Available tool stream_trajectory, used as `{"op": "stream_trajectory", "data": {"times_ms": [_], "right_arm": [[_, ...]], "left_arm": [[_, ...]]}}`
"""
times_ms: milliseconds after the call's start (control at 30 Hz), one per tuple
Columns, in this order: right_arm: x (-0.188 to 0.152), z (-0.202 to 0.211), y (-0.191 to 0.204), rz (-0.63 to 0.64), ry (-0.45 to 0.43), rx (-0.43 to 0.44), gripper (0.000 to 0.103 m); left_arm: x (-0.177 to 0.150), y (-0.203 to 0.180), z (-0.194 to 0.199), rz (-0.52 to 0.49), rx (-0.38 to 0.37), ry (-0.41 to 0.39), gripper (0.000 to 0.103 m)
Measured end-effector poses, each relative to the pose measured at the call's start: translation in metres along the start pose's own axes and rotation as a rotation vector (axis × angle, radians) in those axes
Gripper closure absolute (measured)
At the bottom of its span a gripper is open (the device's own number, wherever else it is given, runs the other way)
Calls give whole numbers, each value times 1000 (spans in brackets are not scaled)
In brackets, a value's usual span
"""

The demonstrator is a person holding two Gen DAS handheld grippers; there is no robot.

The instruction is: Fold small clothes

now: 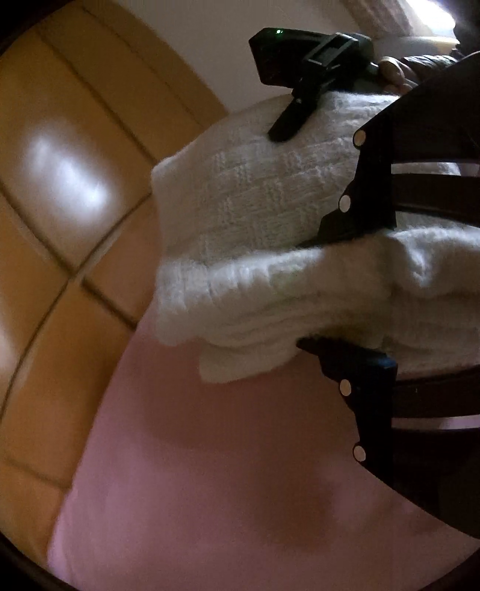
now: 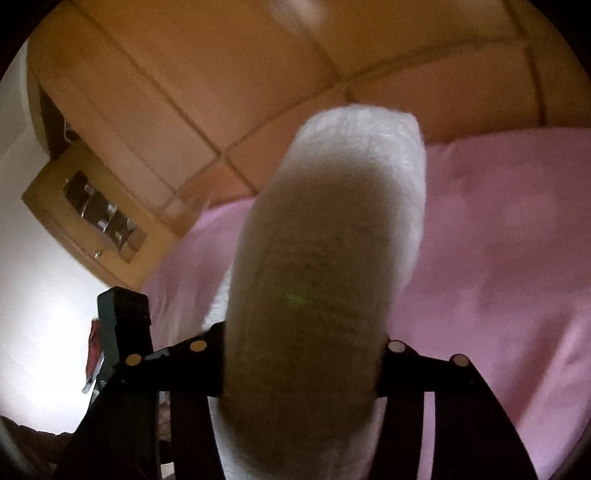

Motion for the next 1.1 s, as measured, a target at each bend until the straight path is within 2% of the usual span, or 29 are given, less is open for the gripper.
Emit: {"op": "stream_trajectory", "data": {"times_ms": [100, 167, 267, 400, 433, 500, 600, 633, 667, 733, 767, 800, 867, 933, 1000, 1067, 1100], "right_arm": [[7, 58, -29, -28, -90, -65, 53], [8, 83, -50, -59, -125, -107, 53], [5, 119, -91, -115, -174, -201, 53], [-12, 154, -145, -211, -222, -311, 53], [-20, 159, -160, -235, -220, -352, 53], [-38, 158, -184, -308, -210, -370, 49], [-43, 163, -185, -299, -237, -403, 32], [-42, 167, -179, -280, -241, -440, 26], [-43, 170, -172, -257, -249, -477, 24], [-36, 186, -155, -178, -286, -601, 28], [-32, 192, -145, -150, -303, -629, 31], [-29, 201, -139, -131, -317, -636, 40], [-31, 218, -125, -76, -329, -621, 47], [-33, 201, -107, -21, -284, -618, 50], [-38, 171, -102, -21, -222, -625, 51], [-54, 143, -113, -12, -135, -714, 50], [-64, 134, -118, 3, -122, -776, 48]], "left_arm": [[6, -57, -28, -90, -55, 26, 63], [9, -110, -53, -177, -96, 51, 63], [3, -174, -94, -332, -89, 92, 63], [-11, -218, -142, -427, -6, 143, 63], [-17, -224, -150, -451, 31, 147, 63], [-28, -233, -169, -526, 131, 137, 63], [-36, -236, -176, -562, 178, 99, 62], [-36, -236, -174, -566, 196, 83, 62], [-35, -234, -171, -563, 210, 69, 62], [-44, -230, -160, -560, 233, 35, 62], [-45, -229, -159, -562, 244, 21, 62], [-44, -225, -159, -560, 250, 16, 62], [-43, -225, -164, -548, 250, 23, 62], [-31, -217, -166, -555, 268, 11, 62], [-35, -220, -168, -576, 294, -6, 61], [-37, -215, -165, -571, 307, -18, 56], [-39, -212, -163, -559, 297, -16, 55]]}}
Point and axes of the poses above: each gripper's, at about its wrist camera, not at the fingertips, and z roughly against the way its jaws point, y to its left, x to its top, the point moved 6 cm from there along -z, roughly the way its jaws point, and after that the axes turned 5 degrees about x, right-handed, at the moved point
